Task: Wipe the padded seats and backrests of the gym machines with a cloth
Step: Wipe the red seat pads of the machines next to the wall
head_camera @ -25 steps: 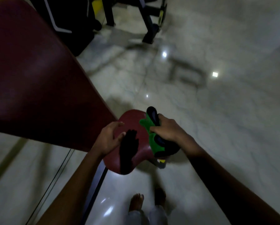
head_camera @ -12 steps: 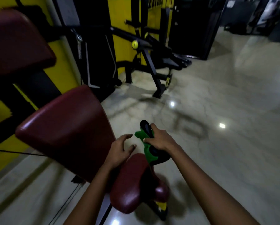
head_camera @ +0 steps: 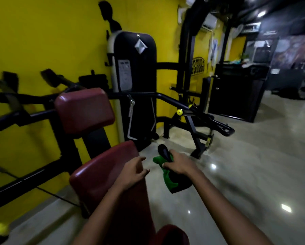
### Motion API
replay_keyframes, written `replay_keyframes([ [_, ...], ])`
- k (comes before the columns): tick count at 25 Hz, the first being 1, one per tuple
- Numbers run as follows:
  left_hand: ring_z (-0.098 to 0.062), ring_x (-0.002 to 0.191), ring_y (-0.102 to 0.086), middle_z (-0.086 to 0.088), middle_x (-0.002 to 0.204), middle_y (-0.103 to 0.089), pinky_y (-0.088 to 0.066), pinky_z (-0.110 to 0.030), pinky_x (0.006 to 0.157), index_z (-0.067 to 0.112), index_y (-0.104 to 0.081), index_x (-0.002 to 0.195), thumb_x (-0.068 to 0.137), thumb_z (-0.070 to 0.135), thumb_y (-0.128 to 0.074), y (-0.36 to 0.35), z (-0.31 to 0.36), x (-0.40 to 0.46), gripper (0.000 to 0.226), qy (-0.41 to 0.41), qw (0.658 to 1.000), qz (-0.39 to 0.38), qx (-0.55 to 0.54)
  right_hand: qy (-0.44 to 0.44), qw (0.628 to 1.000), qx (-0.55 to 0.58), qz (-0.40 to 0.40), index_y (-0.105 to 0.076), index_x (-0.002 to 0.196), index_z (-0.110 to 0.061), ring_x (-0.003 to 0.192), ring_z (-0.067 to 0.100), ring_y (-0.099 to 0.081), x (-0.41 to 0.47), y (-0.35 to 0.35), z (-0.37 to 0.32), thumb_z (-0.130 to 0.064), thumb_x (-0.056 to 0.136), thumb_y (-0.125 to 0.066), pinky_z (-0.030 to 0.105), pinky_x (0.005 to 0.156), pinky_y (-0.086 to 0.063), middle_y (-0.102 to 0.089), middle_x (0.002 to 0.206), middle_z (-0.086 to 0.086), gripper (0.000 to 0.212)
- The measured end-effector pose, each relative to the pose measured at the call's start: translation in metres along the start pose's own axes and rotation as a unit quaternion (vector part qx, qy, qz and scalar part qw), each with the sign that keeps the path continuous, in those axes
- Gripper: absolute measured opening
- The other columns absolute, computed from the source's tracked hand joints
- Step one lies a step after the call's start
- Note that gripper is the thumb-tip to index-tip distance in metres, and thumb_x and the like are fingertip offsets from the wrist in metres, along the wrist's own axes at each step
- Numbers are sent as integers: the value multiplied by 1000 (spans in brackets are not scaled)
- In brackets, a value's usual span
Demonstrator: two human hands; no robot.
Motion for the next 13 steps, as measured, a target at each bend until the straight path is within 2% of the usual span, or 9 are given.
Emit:
replay_keyframes([
  [3, -18, 128, -45, -7, 139, -50, -30, -18, 101, 7, -48, 135, 90, 23, -64, 32, -19, 3, 50, 13, 999, 32, 15, 32, 999, 3, -8, -43, 130, -19, 113, 31, -53, 24, -3, -40, -44, 84, -60, 38, 86, -47, -54, 126, 13, 55],
  [6, -16, 129, -45, -6, 139, -50, -29, -16, 102, 9, -47, 136, 89, 24, -64, 58, -34, -1, 52, 28, 997, 60, 33, 66, 998, 5, -18, -30, 144, -21, 120, 33, -50, 41, -10, -71, -45, 86, -59, 39, 93, -46, -48, 137, 15, 69],
  [9, -15, 130, -43, -4, 141, -48, -28, -15, 99, 11, -45, 138, 90, 28, -63, 82, -47, -15, 53, 62, 993, 76, 64, 108, 993, -25, -37, -25, 147, -21, 123, 34, -48, 54, -13, -102, -46, 88, -57, 39, 93, -45, -45, 140, 14, 71],
  [13, -17, 131, -43, -5, 141, -48, -31, -20, 101, 10, -45, 138, 91, 26, -62, 119, -49, -37, 53, 113, 979, 134, 107, 201, 977, -41, -66, -34, 140, -20, 115, 33, -53, 64, -17, -144, -46, 87, -57, 37, 84, -48, -51, 130, 15, 63],
])
Point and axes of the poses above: each hand's wrist, its own x-axis towards the middle knuckle, its own y-axis out of the back of the hand, z = x × y, the point moved 5 cm from there along x, towards the middle knuckle
